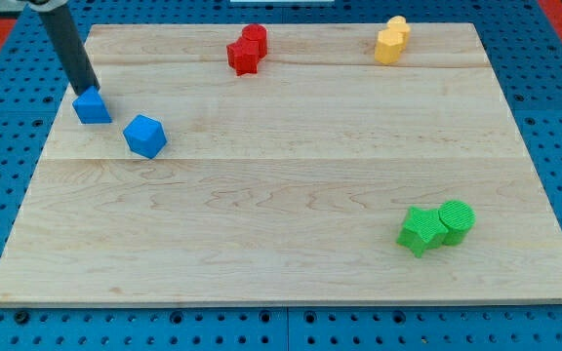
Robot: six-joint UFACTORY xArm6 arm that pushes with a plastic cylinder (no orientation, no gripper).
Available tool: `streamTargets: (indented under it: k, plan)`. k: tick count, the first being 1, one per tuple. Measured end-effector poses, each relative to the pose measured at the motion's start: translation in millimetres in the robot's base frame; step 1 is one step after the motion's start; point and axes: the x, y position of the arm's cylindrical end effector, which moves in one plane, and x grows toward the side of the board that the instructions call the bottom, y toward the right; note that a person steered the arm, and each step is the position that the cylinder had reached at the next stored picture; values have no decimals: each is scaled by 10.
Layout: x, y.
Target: Move your arm to the top right corner of the board
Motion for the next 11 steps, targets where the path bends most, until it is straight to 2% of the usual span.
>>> streamTargets:
  k: [1, 2, 3, 4, 5, 6, 8, 9, 10, 11]
  plan:
    - [410, 272]
    - [454, 449]
    - [270, 408]
    - [35, 778]
    - [183, 1557]
    - [152, 2148]
    - [-444, 3568]
    - [-513, 4227]
    - [-832, 4735]
    - [-1493, 5018]
